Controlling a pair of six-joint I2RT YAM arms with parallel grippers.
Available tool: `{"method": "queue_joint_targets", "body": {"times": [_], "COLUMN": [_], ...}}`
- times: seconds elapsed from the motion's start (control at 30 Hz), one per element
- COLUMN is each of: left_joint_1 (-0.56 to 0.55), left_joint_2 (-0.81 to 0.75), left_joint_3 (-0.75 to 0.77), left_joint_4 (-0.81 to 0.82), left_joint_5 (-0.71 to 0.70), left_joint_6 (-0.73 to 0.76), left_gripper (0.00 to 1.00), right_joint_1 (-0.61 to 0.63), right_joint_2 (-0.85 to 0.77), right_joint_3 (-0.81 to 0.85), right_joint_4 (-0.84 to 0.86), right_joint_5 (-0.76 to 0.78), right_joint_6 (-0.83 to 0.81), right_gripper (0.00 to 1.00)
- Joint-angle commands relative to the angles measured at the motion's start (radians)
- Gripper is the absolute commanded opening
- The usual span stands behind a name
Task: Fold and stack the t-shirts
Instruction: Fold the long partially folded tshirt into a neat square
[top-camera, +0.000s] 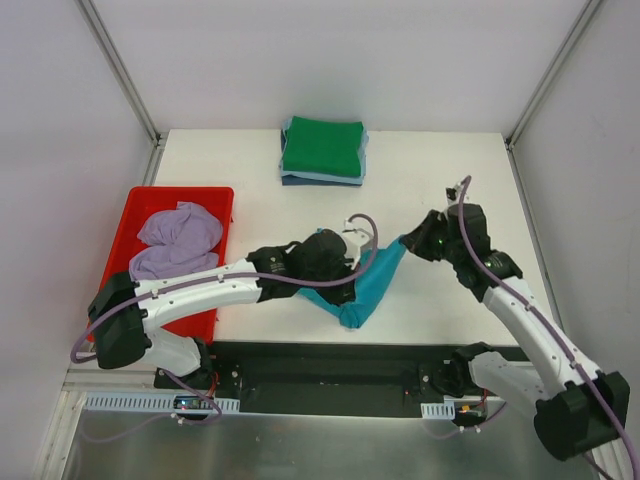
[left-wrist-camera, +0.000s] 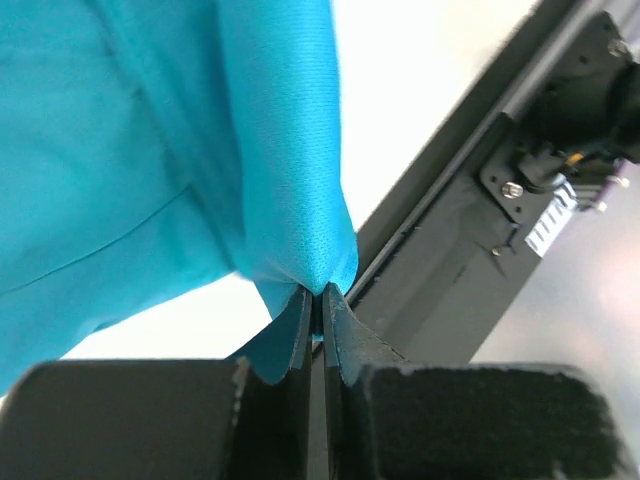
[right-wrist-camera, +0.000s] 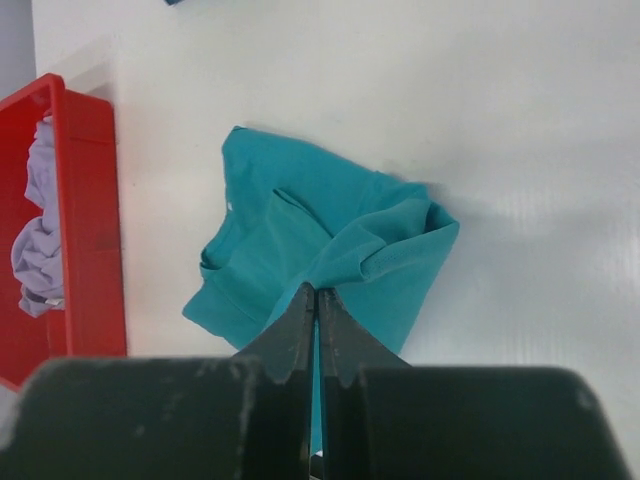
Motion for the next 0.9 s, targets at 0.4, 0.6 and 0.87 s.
{"method": "queue_joint_targets", "body": {"times": [0.4, 0.6, 0.87], "left_joint_1": [0.297, 0.478, 0.667], "left_joint_2": [-0.259, -0.281, -0.148], "left_joint_3": [-0.285, -0.382, -0.379], "left_joint_4": [-0.023, -0.028, -0.037], "left_joint_5": [0.000, -0.032, -0.143], "left_joint_6": [-0.202, -0.258, -0.329], "left_gripper": [0.00, 0.00, 0.00], "right_joint_1": [0.267, 0.342, 0.373], "right_joint_2": [0.563, 0.855, 1.177], "right_joint_3": [0.487, 0.685, 0.827], "right_joint_4": [0.131, 0.221, 0.449], "right_joint_5": [0.108, 0.167, 0.202], "right_joint_6": [-0.072, -0.084, -0.034], "right_gripper": [0.00, 0.00, 0.00]}}
